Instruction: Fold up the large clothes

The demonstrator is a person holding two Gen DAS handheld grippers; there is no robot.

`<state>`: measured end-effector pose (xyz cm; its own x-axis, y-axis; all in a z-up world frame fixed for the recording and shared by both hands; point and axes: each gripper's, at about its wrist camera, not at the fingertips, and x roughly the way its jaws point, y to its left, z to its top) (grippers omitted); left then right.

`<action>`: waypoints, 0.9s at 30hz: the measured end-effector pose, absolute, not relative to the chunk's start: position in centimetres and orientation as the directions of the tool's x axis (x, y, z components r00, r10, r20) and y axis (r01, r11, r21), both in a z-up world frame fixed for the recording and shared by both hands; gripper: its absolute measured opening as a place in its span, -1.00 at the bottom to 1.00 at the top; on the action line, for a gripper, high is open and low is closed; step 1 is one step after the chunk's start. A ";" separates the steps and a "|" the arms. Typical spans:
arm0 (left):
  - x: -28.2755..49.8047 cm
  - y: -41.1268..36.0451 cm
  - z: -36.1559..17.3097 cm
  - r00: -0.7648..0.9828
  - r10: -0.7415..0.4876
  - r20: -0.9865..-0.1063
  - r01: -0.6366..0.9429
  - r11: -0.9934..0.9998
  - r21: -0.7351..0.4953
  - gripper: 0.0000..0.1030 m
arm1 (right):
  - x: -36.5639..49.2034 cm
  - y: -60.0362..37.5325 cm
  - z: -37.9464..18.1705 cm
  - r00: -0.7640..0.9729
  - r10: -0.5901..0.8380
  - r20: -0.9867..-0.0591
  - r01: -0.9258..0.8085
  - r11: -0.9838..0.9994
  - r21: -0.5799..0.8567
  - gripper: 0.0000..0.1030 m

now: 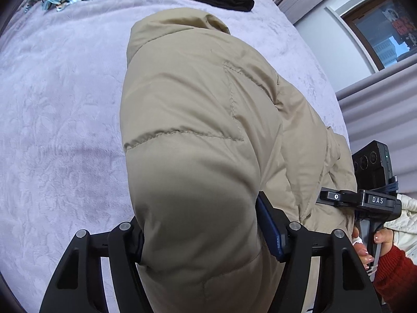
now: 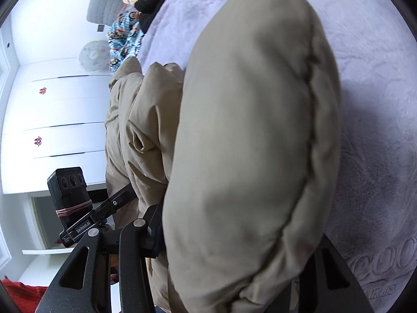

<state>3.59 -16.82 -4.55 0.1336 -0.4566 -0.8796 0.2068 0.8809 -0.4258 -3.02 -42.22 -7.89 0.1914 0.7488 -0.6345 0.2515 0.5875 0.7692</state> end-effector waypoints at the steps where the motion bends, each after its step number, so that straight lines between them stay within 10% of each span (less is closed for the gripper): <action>1: 3.8 -16.5 -4.1 0.145 -0.457 -0.878 0.205 0.882 -0.425 0.35 | -2.8 -41.6 -7.5 0.198 0.749 -0.632 0.243 0.588 0.772 -0.01; 27: 13.6 18.5 -7.6 0.309 -0.335 -0.890 0.027 0.939 -0.344 0.35 | 12.4 -10.2 -9.5 0.169 0.727 -0.666 0.067 0.666 0.743 -0.01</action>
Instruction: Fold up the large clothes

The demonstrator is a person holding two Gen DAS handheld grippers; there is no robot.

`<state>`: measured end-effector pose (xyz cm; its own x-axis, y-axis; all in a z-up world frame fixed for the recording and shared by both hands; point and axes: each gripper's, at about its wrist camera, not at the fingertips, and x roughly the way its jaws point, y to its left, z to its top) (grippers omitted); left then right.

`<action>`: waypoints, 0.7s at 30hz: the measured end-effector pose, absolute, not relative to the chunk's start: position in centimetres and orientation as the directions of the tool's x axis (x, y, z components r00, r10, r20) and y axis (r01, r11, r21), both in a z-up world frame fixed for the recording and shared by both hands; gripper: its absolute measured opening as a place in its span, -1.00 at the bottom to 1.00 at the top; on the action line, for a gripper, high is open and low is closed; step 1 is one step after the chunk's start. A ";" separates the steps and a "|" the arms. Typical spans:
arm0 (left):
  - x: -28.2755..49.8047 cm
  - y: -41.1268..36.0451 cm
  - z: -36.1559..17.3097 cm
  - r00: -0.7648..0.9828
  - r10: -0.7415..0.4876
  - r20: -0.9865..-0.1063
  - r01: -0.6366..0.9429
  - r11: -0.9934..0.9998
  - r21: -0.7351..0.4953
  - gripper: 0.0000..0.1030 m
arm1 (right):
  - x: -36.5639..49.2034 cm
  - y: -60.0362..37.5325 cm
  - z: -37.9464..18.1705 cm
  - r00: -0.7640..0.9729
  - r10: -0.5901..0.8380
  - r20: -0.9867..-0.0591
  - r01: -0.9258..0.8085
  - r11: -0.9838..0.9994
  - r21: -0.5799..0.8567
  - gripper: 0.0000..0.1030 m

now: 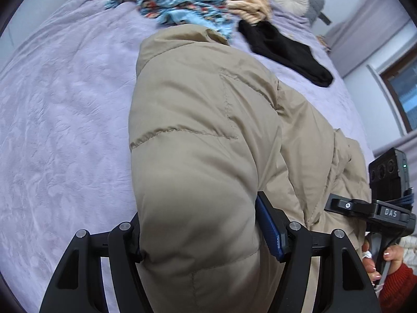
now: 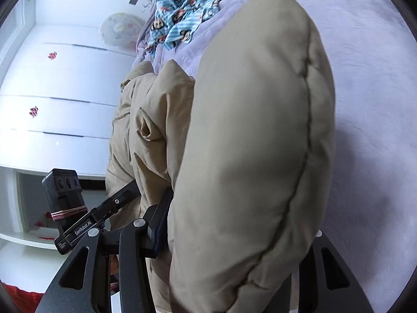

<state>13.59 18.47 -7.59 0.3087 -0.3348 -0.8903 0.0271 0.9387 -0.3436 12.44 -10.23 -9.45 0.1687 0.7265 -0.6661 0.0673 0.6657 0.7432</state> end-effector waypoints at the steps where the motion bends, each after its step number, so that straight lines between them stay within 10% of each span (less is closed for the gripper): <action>1: 13.9 19.0 -8.7 0.293 -0.321 -0.901 0.009 0.943 -0.333 0.35 | 13.1 -9.4 -10.1 0.153 0.719 -0.678 0.068 0.676 0.733 -0.01; 16: 13.4 18.8 -11.0 0.284 -0.293 -0.913 -0.003 0.952 -0.306 0.47 | 11.9 -10.0 -6.9 0.201 0.417 -0.886 0.125 0.887 0.445 0.14; 21: 13.4 18.4 -10.6 0.288 -0.276 -0.917 0.001 0.958 -0.288 0.51 | 9.8 -10.7 -2.5 0.307 0.438 -0.845 0.032 0.883 0.469 -0.45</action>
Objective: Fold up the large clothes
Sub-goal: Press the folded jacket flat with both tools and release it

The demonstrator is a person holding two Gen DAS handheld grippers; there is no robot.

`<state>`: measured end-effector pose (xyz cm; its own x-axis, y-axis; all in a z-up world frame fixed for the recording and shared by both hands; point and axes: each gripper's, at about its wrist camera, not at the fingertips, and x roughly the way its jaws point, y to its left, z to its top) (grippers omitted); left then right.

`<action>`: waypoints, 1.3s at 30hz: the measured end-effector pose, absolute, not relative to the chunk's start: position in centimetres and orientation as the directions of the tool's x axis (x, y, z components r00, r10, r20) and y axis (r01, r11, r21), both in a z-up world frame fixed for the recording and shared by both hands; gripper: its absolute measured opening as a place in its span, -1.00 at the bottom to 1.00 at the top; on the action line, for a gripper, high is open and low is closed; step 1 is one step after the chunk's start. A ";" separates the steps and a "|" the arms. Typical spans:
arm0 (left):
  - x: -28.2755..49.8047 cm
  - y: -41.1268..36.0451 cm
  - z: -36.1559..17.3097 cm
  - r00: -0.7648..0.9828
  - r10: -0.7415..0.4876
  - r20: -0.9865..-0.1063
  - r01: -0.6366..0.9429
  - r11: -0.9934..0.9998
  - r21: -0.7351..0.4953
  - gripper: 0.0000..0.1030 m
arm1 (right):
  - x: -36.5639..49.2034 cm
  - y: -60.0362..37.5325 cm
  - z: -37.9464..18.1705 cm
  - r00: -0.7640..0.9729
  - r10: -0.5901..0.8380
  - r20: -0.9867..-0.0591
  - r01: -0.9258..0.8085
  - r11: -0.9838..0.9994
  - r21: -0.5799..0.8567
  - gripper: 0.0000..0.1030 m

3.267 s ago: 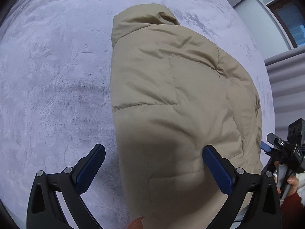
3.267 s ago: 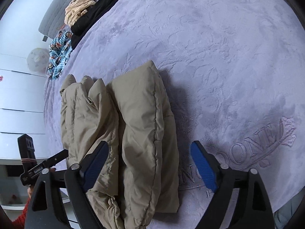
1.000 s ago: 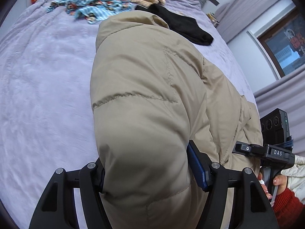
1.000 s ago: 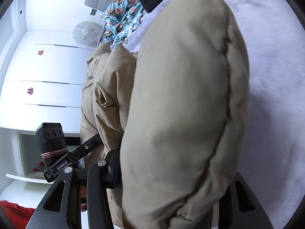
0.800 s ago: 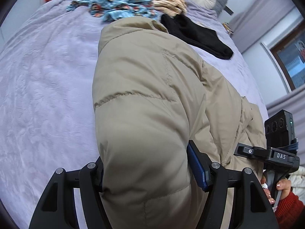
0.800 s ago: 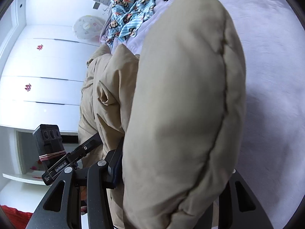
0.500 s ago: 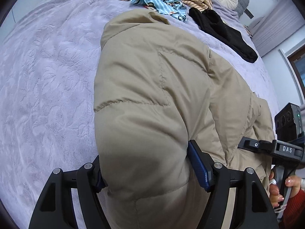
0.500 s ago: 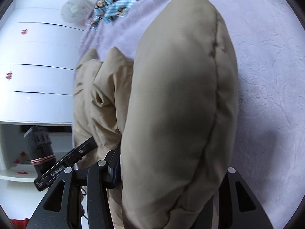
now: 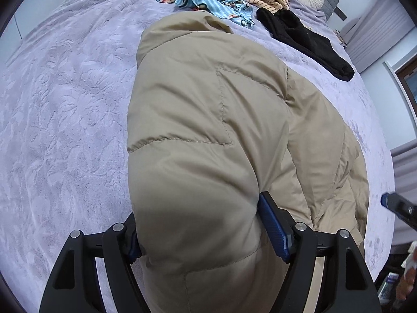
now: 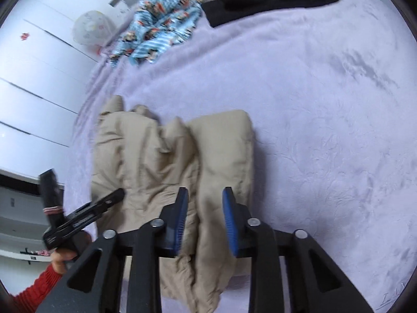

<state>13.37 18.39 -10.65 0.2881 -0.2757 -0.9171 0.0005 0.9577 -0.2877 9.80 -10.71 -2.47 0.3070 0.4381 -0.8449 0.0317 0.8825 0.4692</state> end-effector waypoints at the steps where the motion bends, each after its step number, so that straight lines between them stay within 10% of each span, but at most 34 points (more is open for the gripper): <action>1: 13.3 18.3 -10.6 0.288 -0.270 -0.919 -0.001 0.959 -0.282 0.51 | 9.4 -9.7 -2.5 0.292 0.459 -0.839 -0.001 0.878 0.479 -0.45; 11: 16.0 20.4 -4.9 0.470 -0.129 -0.873 0.042 0.991 -0.124 0.51 | 7.6 -6.5 -9.8 0.130 0.423 -0.897 0.043 0.901 0.431 -0.45; 39: 22.6 16.0 -11.5 0.377 -0.070 -0.924 0.060 0.997 -0.051 0.66 | 16.0 -7.7 -11.2 0.223 0.269 -0.937 0.123 0.946 0.301 -0.46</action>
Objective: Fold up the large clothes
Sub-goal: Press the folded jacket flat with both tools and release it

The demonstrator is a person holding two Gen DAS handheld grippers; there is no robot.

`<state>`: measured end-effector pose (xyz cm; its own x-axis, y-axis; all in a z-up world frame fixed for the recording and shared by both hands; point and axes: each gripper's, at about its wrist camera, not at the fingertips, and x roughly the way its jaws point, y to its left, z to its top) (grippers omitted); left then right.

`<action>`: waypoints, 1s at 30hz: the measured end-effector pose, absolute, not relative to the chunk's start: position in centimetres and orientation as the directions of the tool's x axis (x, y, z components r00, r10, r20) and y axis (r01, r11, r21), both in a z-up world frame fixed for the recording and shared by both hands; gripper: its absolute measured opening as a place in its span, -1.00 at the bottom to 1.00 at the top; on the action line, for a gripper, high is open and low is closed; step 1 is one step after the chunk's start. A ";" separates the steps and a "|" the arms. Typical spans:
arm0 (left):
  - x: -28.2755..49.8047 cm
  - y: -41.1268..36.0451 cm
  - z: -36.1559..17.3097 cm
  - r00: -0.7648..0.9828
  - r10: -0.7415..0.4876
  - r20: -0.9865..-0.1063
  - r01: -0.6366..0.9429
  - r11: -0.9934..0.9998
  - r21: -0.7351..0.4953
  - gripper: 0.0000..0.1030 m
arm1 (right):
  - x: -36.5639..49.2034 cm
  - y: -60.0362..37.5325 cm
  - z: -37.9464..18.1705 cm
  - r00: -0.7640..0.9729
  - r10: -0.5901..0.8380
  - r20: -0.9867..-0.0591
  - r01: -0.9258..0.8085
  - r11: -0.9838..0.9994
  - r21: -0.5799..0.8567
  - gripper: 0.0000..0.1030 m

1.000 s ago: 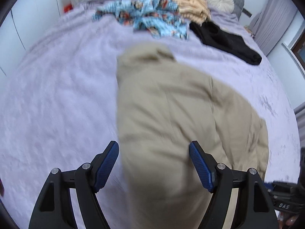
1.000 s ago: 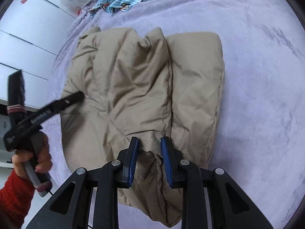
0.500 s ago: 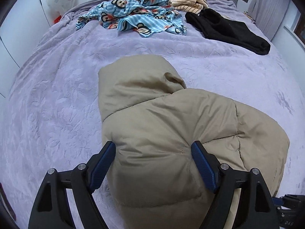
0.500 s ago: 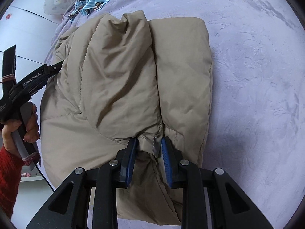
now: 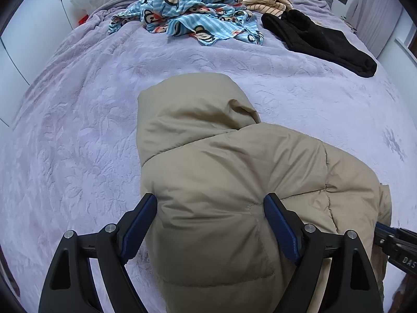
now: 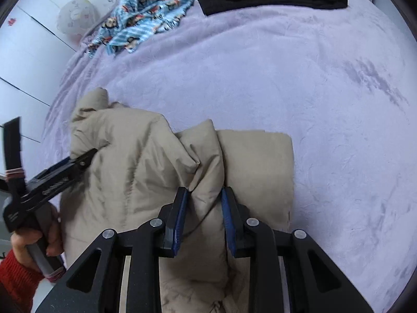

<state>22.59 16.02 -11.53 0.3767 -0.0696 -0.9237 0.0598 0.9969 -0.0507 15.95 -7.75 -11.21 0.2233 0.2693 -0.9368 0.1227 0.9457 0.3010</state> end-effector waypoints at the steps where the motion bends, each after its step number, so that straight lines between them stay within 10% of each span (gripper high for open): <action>1: 22.6 16.0 -11.6 0.377 -0.067 -0.924 0.061 0.997 -0.048 0.67 | 16.0 -8.0 -12.1 0.210 0.280 -0.937 0.140 0.940 0.312 -0.46; 30: 6.5 18.0 -7.0 0.213 -0.175 -0.961 0.099 0.983 -0.157 0.72 | 3.3 -9.0 -6.3 0.176 0.361 -0.916 0.174 0.904 0.390 -0.03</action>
<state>6.51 17.97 -7.04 0.2128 -0.1748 -0.9613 0.0995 0.9826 -0.1566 3.30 -9.00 -6.34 0.1758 0.3607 -0.9159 0.1742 0.9043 0.3896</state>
